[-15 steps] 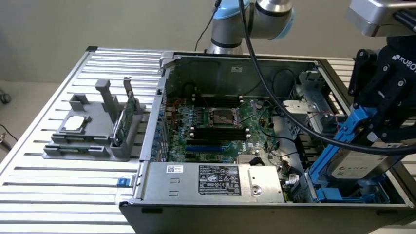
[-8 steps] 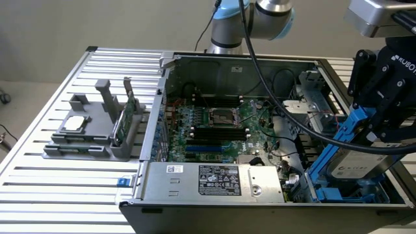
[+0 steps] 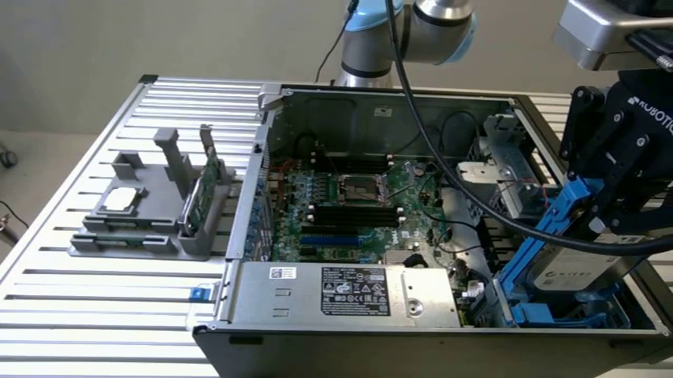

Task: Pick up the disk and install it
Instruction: 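Insert the disk into the insertion slot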

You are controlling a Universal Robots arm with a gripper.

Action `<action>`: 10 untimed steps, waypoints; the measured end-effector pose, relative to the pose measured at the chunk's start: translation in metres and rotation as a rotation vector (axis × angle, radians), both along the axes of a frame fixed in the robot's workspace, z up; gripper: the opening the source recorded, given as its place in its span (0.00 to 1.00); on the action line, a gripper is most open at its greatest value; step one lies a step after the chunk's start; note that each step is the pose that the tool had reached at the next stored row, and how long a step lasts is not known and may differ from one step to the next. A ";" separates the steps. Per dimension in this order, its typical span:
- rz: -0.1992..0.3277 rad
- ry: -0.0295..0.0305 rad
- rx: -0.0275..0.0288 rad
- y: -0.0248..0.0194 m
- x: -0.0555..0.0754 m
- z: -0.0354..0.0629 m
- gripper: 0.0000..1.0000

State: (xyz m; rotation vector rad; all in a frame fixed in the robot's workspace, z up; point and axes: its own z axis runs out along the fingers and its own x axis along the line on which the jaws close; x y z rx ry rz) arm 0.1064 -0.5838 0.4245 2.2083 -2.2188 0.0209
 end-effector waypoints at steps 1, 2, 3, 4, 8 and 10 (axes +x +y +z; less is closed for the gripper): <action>0.000 0.0000 -0.0001 0.0000 0.000 -0.0007 0.33; 0.000 0.0000 -0.0001 0.0000 0.000 -0.0016 0.33; 0.000 0.0000 -0.0001 0.0000 0.000 -0.0025 0.33; 0.000 0.0000 -0.0001 0.0000 0.000 -0.0034 0.33; 0.000 0.0000 0.0000 0.0000 0.000 -0.0072 0.33; 0.000 0.0001 -0.0003 0.0000 0.000 -0.0089 0.33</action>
